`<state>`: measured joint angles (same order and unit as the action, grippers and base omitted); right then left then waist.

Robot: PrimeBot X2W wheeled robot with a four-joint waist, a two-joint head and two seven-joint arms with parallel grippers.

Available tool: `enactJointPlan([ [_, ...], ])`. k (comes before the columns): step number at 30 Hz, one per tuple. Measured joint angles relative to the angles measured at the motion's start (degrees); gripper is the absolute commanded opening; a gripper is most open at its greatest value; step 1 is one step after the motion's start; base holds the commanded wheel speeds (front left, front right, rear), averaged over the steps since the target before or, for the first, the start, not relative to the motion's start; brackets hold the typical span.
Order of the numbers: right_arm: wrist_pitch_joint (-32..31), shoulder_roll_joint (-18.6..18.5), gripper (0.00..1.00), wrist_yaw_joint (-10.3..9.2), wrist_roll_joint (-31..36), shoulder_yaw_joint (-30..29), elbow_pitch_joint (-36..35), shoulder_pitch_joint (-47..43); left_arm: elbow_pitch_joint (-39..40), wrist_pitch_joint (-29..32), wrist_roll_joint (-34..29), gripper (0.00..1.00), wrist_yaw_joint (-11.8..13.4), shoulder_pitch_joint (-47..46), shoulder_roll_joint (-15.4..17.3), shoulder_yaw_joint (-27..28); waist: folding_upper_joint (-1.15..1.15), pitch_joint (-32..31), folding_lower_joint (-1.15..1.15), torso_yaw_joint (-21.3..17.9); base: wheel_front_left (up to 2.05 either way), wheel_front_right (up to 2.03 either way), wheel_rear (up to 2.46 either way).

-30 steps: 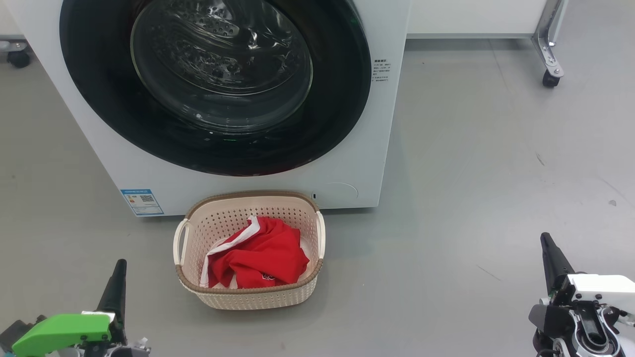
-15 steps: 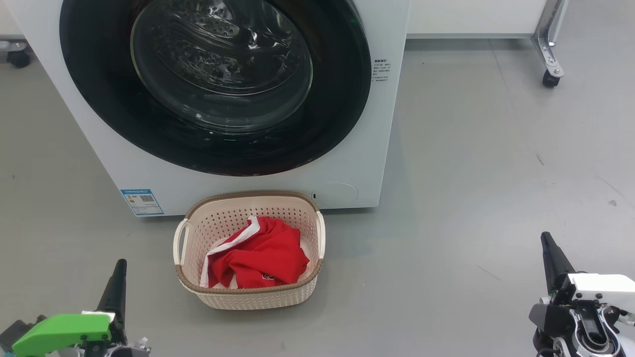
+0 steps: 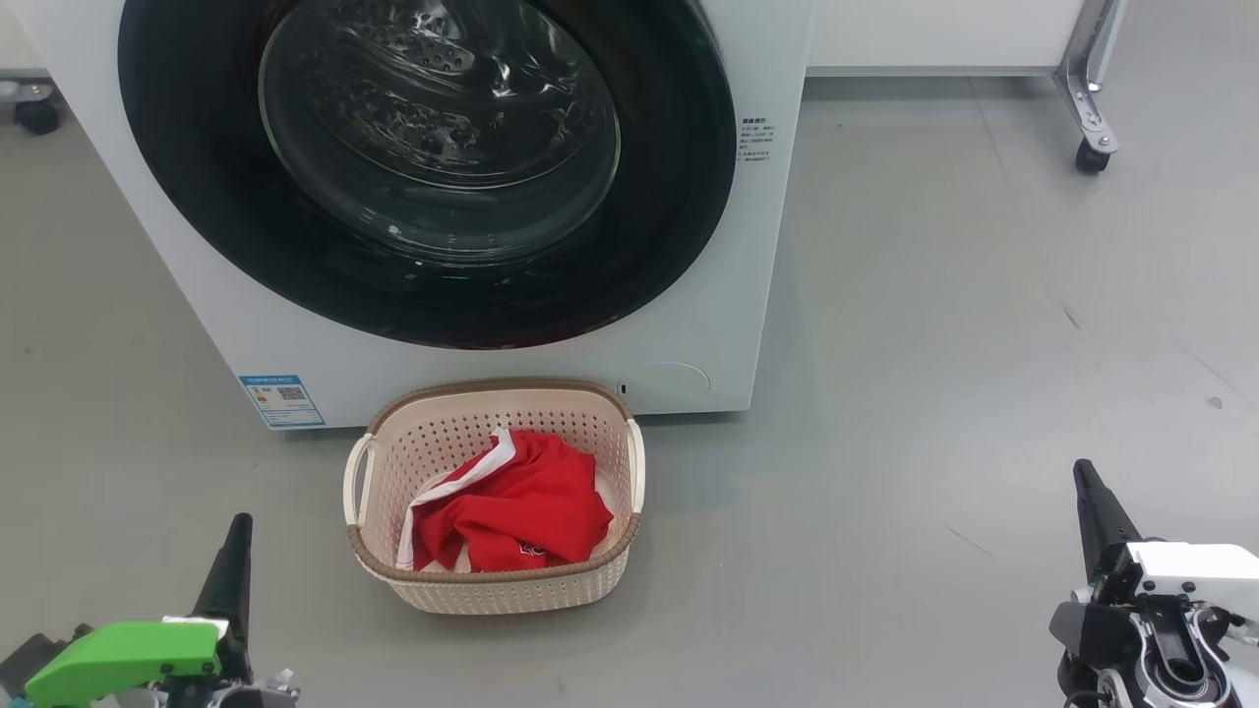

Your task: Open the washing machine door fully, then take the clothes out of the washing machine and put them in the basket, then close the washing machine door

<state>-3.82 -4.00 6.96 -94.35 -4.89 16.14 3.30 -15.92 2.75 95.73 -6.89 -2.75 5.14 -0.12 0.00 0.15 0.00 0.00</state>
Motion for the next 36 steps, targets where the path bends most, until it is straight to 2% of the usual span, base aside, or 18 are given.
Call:
enactJointPlan([
  [36,-0.35,0.09,0.0,0.0,0.01,-0.15,-0.07,0.01,0.05,0.04,0.0,0.0,0.0,-0.28,-0.12,0.18,0.0,0.01,0.0,0.01,0.0,0.0,0.0],
])
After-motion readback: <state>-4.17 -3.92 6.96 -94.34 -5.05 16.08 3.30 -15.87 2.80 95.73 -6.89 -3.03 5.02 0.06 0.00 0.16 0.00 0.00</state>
